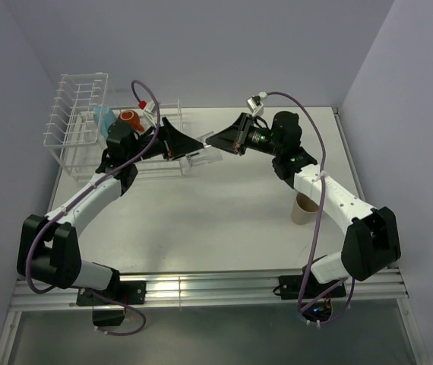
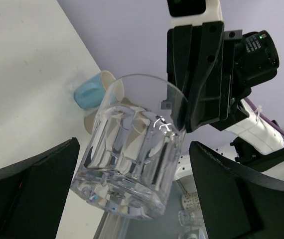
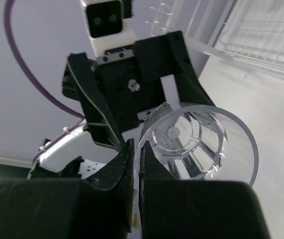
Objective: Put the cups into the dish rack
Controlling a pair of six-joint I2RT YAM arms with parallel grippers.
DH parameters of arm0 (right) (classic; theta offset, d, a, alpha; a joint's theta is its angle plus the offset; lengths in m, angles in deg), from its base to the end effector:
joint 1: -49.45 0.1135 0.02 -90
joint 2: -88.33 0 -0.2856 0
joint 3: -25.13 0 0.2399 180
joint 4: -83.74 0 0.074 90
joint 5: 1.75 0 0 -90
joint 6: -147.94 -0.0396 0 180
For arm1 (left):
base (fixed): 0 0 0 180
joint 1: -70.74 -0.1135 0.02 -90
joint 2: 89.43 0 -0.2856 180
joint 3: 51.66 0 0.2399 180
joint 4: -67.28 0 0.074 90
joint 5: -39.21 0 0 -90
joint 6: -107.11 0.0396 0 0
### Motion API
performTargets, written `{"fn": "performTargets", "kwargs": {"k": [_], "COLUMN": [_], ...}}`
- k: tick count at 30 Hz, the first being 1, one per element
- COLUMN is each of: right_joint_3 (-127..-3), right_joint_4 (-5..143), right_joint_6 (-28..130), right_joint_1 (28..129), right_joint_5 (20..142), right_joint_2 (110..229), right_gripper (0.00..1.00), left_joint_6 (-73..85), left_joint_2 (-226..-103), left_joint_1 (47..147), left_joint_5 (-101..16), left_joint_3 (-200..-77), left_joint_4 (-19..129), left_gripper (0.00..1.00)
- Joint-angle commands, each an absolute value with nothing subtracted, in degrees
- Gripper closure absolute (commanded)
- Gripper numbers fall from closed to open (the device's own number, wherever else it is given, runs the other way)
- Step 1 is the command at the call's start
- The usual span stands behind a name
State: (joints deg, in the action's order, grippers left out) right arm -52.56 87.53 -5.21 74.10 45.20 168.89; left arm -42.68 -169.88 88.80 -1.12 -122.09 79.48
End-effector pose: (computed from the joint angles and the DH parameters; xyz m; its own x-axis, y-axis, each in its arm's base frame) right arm 0.2756 0.1562 0.3849 -0.8188 0.3416 -0.4614 -0.4309 0.1654 0.8871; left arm 0.2839 -0.1243 0.3572 -0.7811 -0.3336 -0.5279 0.4966 0.1806 -0.8490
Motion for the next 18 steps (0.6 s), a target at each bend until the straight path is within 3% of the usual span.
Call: {"fn": "performTargets", "kwargs": {"k": [1,18], "right_joint_3": [-52.29,-47.9], "right_joint_4": [99.04,108.79], "right_joint_6": [-10.95,-16.67], "right_joint_1": [73.01,70.28], "right_joint_5": [43.69,41.93], "right_joint_2": [169.1,169.72], "right_gripper": [1.0,1.0], "left_joint_6": [-41.6,-43.79], "left_joint_2": [-169.77,-169.06], "left_joint_1": [90.95,90.95], "left_joint_5": [0.63,-0.16], "left_joint_3": [-122.93,-121.52], "left_joint_4": [81.28,83.38], "left_gripper": [0.01,0.04]}}
